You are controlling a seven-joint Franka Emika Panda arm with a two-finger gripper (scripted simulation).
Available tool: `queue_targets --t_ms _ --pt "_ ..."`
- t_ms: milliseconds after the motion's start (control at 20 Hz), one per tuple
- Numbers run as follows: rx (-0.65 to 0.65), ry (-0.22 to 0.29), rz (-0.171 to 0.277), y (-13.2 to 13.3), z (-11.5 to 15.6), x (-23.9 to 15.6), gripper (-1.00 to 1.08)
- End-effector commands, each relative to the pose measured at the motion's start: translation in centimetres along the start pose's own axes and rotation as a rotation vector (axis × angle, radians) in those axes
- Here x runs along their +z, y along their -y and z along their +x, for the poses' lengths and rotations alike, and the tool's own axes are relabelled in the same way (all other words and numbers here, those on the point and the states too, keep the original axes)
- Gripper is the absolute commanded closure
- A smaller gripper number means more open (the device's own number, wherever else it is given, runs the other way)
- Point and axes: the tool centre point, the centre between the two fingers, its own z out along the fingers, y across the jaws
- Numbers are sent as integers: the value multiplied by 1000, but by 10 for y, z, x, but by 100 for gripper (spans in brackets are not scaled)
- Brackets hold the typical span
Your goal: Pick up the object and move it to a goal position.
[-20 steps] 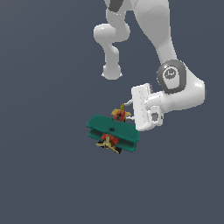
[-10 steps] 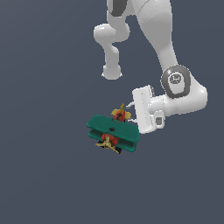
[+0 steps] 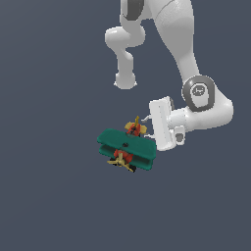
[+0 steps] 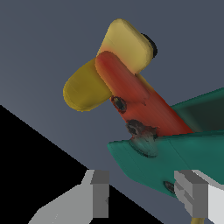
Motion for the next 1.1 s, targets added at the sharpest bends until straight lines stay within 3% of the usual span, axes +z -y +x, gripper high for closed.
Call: queue_targets --t_ms 0,550,1050 --pt "-1 -1 -2 0 -2 -1 -20" --pt "24 -51 -37 12 -35 -16 -20" --pt "78 -134 -118 45 -107 -46 -20"
